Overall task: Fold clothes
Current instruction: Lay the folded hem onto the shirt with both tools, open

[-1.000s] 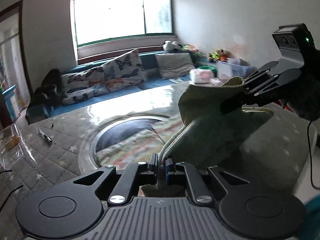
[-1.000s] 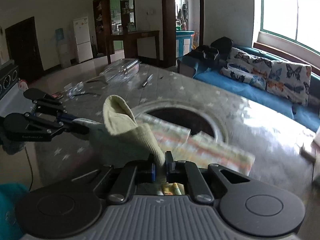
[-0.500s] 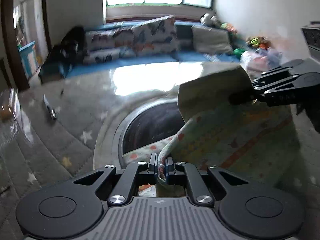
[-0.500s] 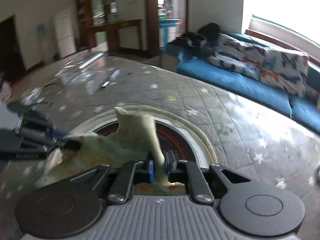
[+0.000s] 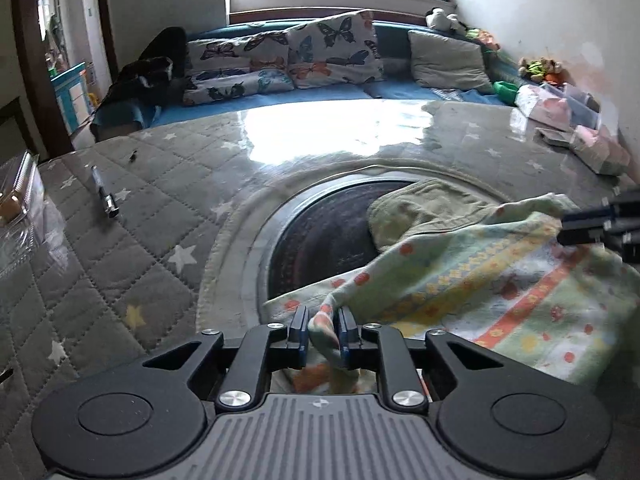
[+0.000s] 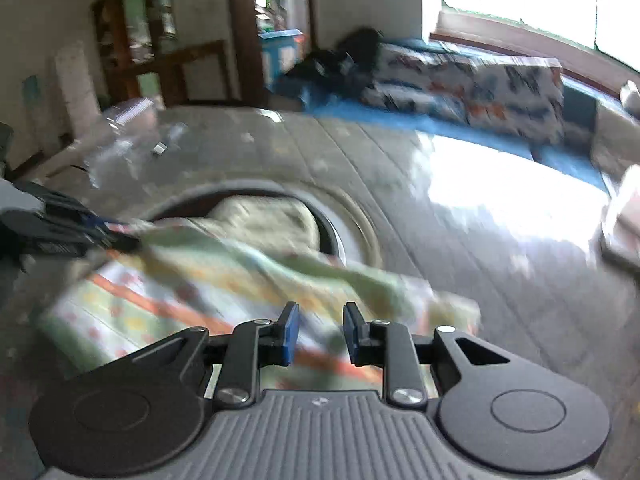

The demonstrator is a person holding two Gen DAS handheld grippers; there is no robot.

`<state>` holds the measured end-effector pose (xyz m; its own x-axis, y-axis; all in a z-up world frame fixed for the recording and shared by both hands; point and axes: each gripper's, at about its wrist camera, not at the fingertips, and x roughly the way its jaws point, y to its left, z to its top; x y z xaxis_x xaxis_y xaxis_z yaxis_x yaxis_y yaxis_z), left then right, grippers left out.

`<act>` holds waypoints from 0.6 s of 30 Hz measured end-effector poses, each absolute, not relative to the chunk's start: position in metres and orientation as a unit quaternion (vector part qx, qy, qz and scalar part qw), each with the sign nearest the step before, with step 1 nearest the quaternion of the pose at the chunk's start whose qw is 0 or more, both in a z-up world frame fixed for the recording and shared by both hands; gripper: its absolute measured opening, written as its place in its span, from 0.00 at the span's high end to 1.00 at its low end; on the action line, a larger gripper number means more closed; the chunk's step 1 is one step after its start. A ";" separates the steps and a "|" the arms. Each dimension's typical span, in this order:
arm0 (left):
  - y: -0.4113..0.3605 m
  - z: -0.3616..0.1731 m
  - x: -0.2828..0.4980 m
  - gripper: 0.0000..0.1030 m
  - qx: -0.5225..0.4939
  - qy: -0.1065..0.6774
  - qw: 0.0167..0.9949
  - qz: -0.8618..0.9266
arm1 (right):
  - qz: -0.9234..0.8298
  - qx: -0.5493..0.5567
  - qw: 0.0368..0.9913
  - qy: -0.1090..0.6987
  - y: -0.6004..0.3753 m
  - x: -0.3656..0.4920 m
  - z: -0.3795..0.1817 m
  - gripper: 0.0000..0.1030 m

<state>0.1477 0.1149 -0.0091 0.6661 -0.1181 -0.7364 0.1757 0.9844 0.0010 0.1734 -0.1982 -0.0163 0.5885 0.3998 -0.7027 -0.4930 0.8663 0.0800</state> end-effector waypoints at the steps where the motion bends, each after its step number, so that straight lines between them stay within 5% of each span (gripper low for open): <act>1: 0.116 -0.009 0.149 0.80 0.037 0.401 0.912 -0.077 | 0.243 -0.053 0.892 0.376 -0.205 0.175 -0.020 0.81; 9: 0.123 -0.004 0.155 0.71 0.037 0.398 0.915 -0.049 | 0.219 -0.028 0.910 0.351 -0.221 0.183 -0.007 0.83; 18: 0.108 0.016 0.154 0.73 0.006 0.382 0.923 -0.048 | 0.243 -0.037 0.898 0.365 -0.181 0.205 -0.019 0.66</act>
